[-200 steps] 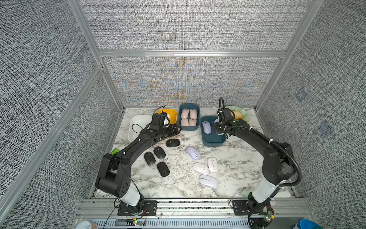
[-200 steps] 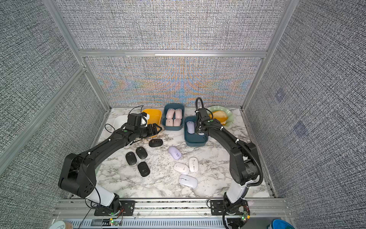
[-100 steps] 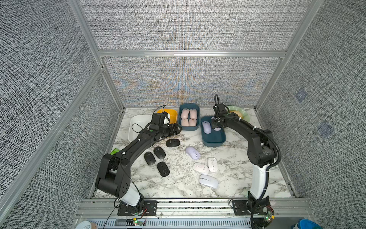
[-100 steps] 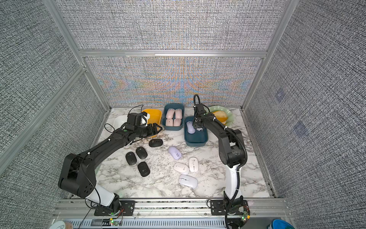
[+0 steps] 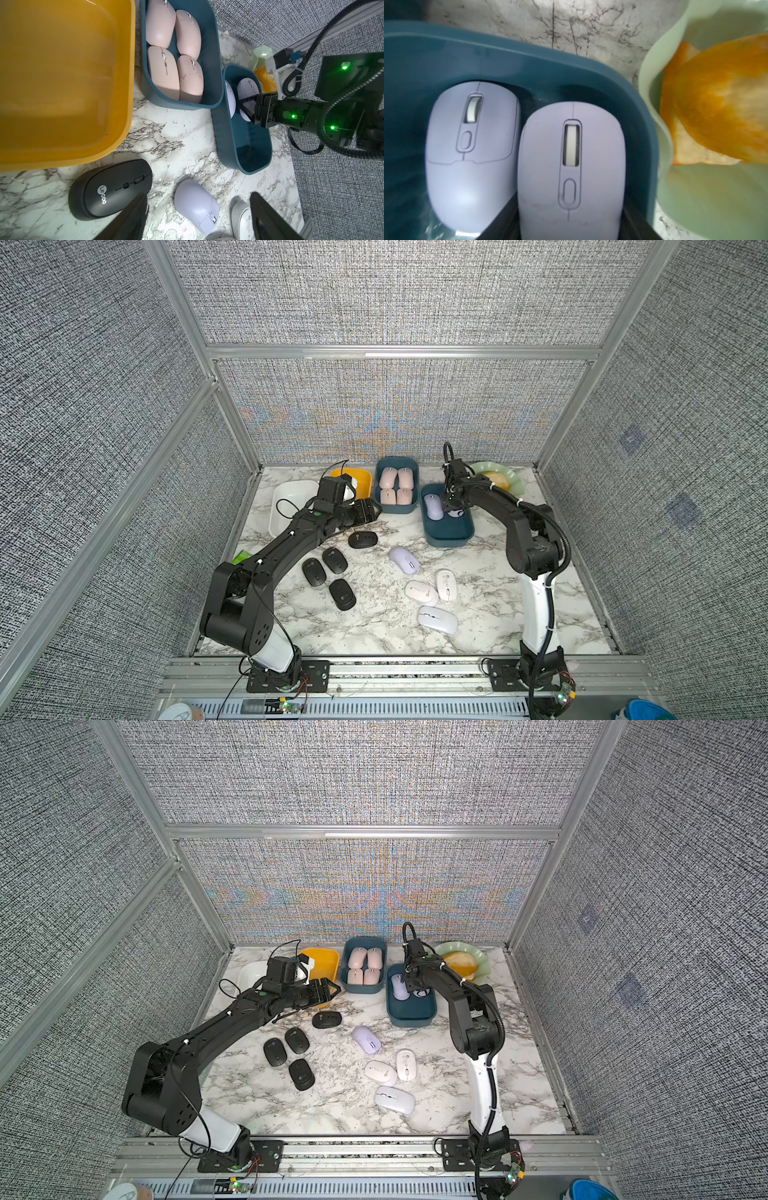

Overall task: Place the mice by color into the storage box
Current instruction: Place the mouse in the storage box.

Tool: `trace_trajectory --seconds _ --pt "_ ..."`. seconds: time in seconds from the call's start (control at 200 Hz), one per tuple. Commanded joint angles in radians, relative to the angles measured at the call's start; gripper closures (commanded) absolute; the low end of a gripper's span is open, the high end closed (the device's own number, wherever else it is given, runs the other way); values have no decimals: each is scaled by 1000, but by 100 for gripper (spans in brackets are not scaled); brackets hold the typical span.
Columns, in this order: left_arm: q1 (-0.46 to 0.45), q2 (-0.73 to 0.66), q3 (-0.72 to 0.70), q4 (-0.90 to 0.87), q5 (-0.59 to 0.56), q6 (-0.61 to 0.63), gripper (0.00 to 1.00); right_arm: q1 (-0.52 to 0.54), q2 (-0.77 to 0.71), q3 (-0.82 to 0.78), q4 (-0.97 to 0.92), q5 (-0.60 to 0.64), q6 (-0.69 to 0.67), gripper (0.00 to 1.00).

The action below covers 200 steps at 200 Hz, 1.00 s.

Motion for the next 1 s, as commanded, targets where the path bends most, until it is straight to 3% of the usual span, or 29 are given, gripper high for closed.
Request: trace_trajectory --seconds 0.0,0.585,0.805,0.996 --pt "0 -8 6 -6 -6 12 21 1 13 10 -19 10 -3 44" --pt "0 -11 10 -9 -5 14 22 3 -11 36 -54 52 28 33" --pt "0 -38 13 -23 -49 24 22 49 -185 -32 -48 55 58 34" --pt "7 -101 4 -38 -159 36 22 184 -399 -266 26 88 109 34"
